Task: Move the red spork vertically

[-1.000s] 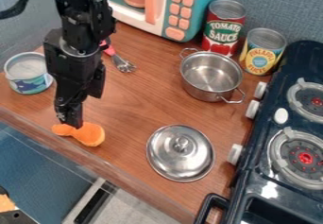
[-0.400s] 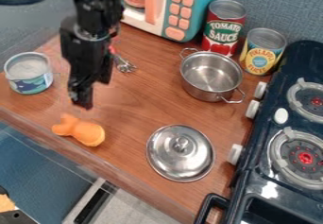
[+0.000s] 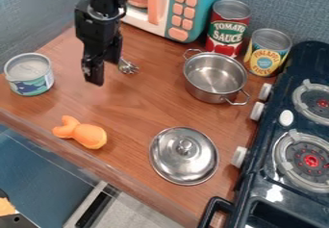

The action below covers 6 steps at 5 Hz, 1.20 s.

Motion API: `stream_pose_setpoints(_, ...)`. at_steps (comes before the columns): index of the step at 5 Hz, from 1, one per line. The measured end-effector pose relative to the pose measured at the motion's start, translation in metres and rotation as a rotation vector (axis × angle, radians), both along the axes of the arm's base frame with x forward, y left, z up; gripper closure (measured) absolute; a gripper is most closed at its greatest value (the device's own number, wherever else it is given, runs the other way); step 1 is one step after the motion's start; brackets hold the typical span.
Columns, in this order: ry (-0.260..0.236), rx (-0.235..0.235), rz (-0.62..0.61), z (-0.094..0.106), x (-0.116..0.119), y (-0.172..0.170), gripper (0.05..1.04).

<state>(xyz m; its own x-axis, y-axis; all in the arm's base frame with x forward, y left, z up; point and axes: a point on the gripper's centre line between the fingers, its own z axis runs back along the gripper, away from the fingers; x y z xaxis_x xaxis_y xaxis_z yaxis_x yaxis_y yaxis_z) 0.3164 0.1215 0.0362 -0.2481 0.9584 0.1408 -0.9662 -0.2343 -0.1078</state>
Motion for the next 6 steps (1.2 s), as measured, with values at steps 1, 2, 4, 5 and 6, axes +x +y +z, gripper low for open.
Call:
stream_pose_setpoints(1, -0.025, -0.026, 0.023, 0.006, 0.018, 0.017, 0.083)
stream_pose_setpoints(2, -0.048, -0.035, 0.025, 0.014, 0.030, 0.027, 0.083)
stream_pose_setpoints(4, -0.059, -0.041, -0.003, -0.003, 0.050, 0.047, 0.083)
stream_pose_setpoints(5, -0.069, -0.033, -0.007, -0.007, 0.056, 0.053, 0.083)
stream_pose_setpoints(6, -0.063, -0.026, -0.006, -0.015, 0.061, 0.056, 0.130)
